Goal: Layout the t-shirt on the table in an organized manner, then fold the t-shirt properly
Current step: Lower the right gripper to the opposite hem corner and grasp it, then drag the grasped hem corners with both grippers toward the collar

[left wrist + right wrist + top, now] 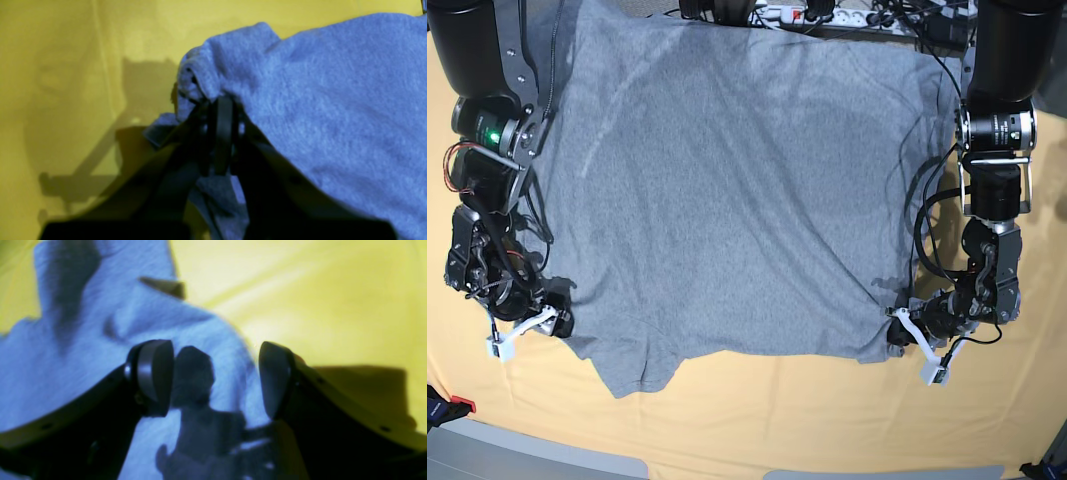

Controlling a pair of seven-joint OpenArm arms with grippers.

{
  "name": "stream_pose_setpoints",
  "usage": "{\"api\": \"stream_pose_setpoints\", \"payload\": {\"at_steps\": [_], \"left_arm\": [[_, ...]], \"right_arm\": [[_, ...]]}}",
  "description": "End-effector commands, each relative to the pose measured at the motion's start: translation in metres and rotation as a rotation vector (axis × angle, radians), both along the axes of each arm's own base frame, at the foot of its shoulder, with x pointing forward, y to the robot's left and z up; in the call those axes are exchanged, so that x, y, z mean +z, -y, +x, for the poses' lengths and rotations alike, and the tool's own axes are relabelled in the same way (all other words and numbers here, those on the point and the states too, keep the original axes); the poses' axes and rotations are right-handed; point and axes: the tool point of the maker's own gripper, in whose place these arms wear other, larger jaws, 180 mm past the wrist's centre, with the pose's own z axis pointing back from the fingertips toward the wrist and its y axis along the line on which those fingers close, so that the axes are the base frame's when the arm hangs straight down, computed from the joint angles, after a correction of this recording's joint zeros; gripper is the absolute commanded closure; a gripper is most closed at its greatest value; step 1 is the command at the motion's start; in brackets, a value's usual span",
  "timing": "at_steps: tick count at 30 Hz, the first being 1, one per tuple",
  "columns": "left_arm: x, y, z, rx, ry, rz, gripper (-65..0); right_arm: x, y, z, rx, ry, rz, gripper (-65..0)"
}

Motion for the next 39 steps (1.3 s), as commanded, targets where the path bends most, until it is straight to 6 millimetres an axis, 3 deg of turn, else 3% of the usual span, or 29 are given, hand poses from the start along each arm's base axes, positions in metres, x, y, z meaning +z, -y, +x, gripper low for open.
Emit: {"api": "stream_pose_setpoints", "payload": {"at_steps": [1,3,4,5,8,9,13,16,21,28,33,39], "left_arm": [[0.028,-0.001,0.016,0.003,0.074,-0.018,0.0],[0.028,-0.001,0.016,0.003,0.074,-0.018,0.0],[0.028,-0.001,0.016,0.003,0.074,-0.018,0.0],[0.028,-0.001,0.016,0.003,0.074,-0.018,0.0],[0.029,-0.001,0.016,0.003,0.075,-0.019,0.0],[0.029,-0.001,0.016,0.003,0.076,-0.019,0.0],[0.029,-0.001,0.016,0.003,0.079,-0.020,0.0],[0.030,-0.001,0.016,0.004,0.080,-0.020,0.0],[0.043,-0.004,0.023,0.010,0.107,-0.033,0.0],[0.070,-0.006,0.037,0.010,0.160,-0.030,0.0],[0.089,-0.006,0.046,0.013,0.219,-0.042,0.0],[0.117,-0.002,0.057,-0.011,0.301,-0.054,0.0]], "right_arm": [[-0.002,0.018,-0.007,-0.028,-0.061,-0.056,-41.9],[-0.003,0.018,-0.007,-0.028,-0.061,-0.054,-41.0],[-0.002,0.015,-0.006,-0.013,-0.058,-0.052,-37.6],[-0.001,0.012,-0.006,0.012,-0.051,-0.048,-31.1],[0.002,-0.001,-0.005,0.101,-0.027,-0.034,-3.2],[0.004,-0.006,-0.005,0.136,-0.015,-0.028,0.0],[0.019,-0.023,-0.001,0.230,0.056,0.031,0.0],[0.028,-0.020,0.003,0.234,0.083,0.038,0.0],[0.048,0.001,0.010,0.211,0.120,-0.014,0.0],[0.079,0.047,0.017,0.116,0.153,-0.091,0.0],[0.099,0.060,0.024,0.094,0.182,-0.111,0.0],[0.118,0.061,0.035,0.090,0.217,-0.115,0.0]]}}
